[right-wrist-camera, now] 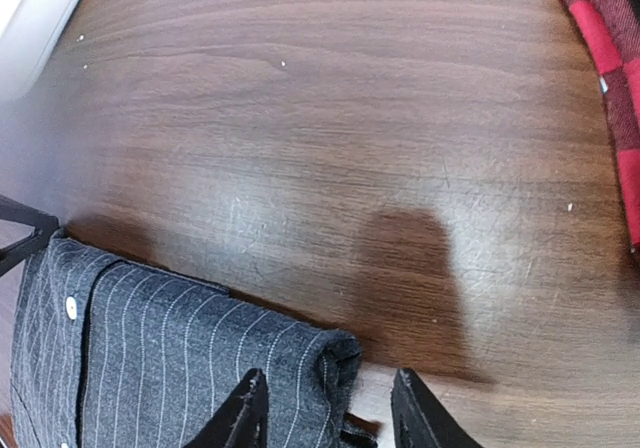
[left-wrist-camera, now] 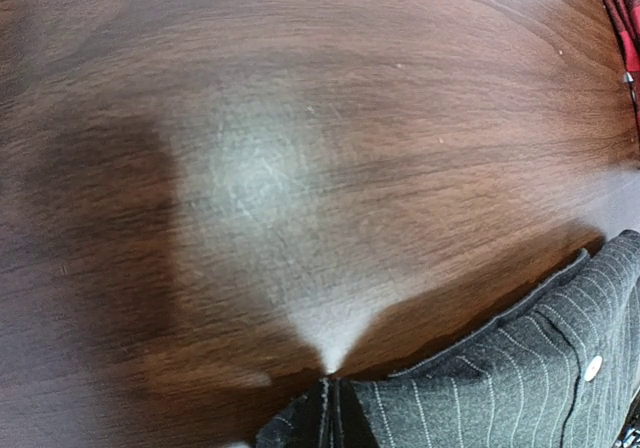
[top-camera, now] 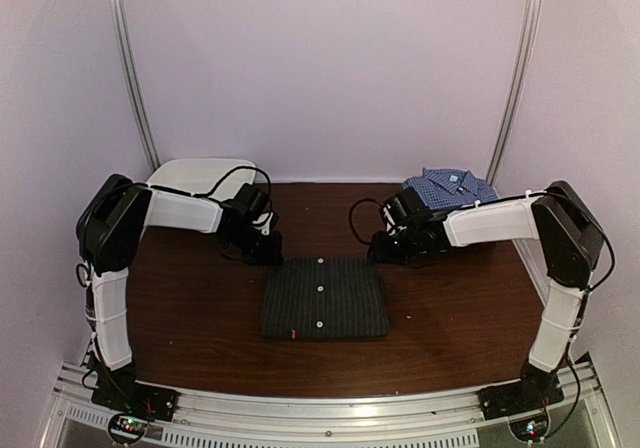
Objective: Fold and stack the long sleeve shirts
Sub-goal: Smooth out the square-folded shirt at the center of the board.
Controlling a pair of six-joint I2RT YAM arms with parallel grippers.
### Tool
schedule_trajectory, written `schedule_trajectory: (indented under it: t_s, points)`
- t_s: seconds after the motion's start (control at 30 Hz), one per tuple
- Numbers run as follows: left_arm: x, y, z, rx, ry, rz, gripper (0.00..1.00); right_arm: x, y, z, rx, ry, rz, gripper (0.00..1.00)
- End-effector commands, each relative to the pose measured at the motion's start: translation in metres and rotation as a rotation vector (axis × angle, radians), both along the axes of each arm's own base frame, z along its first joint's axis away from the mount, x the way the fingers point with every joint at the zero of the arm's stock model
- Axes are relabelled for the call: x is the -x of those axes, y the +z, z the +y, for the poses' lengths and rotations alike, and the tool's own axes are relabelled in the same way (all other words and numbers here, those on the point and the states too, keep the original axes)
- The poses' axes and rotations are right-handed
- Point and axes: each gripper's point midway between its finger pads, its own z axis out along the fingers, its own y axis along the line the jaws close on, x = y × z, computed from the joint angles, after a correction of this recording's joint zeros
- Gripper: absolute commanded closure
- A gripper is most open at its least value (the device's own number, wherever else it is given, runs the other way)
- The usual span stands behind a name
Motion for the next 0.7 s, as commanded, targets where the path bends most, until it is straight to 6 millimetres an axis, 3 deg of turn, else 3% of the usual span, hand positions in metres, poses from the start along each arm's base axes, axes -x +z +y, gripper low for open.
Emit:
schedule_trajectory:
  t_s: [0.0, 0.23, 0.47, 0.6, 0.67]
  points:
    - [0.001, -0.009, 0.003, -0.02, -0.005, 0.016, 0.96, -0.003, -0.011, 0.011, -0.018, 0.022, 0.022, 0.58]
    - [0.002, -0.012, 0.004, -0.025, -0.003, 0.022, 0.97, -0.006, -0.017, 0.02, -0.039, 0.041, 0.037, 0.63]
    - [0.002, -0.014, 0.006, -0.031, 0.006, 0.026, 0.99, -0.009, 0.01, 0.017, -0.043, 0.029, -0.011, 1.0]
    - [0.002, -0.015, 0.006, -0.036, 0.011, 0.025, 1.0, -0.008, 0.027, 0.0, -0.008, -0.015, -0.053, 1.0]
    - [0.002, -0.017, 0.007, -0.038, 0.013, 0.031, 1.0, -0.008, 0.024, -0.008, 0.008, -0.033, -0.055, 1.0]
